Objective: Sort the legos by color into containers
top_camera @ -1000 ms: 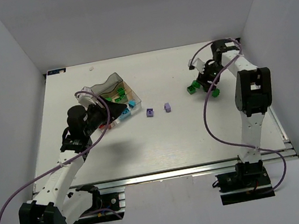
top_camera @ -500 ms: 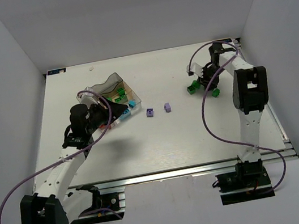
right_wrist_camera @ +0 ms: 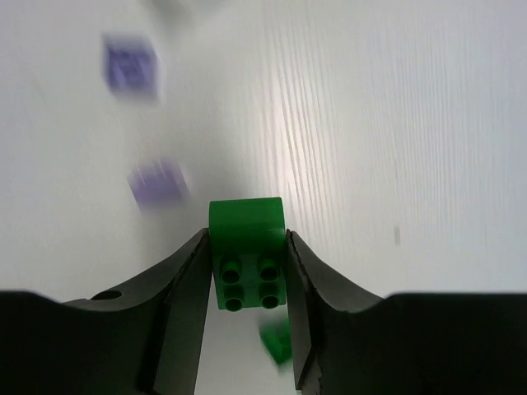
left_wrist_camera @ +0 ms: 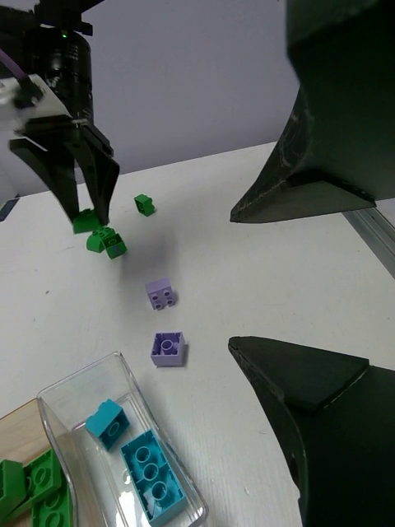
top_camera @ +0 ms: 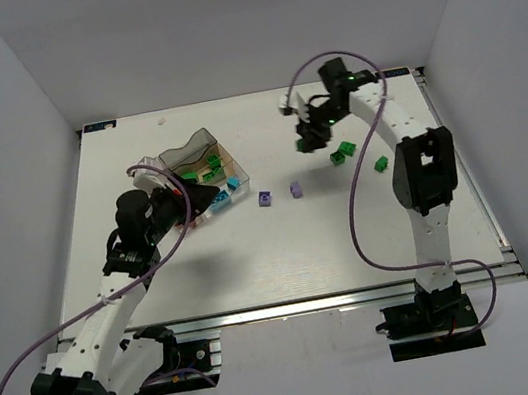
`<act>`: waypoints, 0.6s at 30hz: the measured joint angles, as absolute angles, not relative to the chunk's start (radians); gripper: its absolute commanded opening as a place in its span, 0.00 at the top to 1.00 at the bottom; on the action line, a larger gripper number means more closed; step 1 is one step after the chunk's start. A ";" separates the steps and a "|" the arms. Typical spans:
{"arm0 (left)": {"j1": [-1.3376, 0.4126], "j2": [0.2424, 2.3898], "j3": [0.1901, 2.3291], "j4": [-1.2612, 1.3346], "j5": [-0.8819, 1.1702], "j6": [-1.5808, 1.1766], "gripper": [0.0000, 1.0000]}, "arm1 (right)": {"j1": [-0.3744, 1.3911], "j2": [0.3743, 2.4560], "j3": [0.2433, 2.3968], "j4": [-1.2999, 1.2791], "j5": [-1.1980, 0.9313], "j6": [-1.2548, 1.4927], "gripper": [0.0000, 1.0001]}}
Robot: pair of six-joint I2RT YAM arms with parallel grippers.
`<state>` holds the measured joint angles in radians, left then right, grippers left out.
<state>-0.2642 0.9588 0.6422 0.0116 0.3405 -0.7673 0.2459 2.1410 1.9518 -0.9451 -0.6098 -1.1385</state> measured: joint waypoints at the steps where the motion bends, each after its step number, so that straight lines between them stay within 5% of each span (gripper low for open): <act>1: -0.264 0.939 0.642 -0.003 0.332 -0.764 0.33 | 0.292 2.139 1.969 -0.915 -0.645 -1.082 1.00; 7: -0.264 0.830 0.655 -0.101 0.279 -0.742 0.33 | 0.559 2.203 2.074 -0.585 -0.757 -0.593 1.00; 15: -0.264 0.731 0.678 -0.236 0.228 -0.722 0.33 | 0.662 2.405 2.172 -0.162 -0.608 -0.264 0.99; 18: -0.264 0.707 0.690 -0.277 0.218 -0.714 0.32 | 0.677 2.449 2.171 -0.085 -0.546 -0.241 0.81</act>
<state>-0.2638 0.7074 0.6895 -0.2771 0.2180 -0.7136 0.6765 2.4489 2.1712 -0.0853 -0.5457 -0.2405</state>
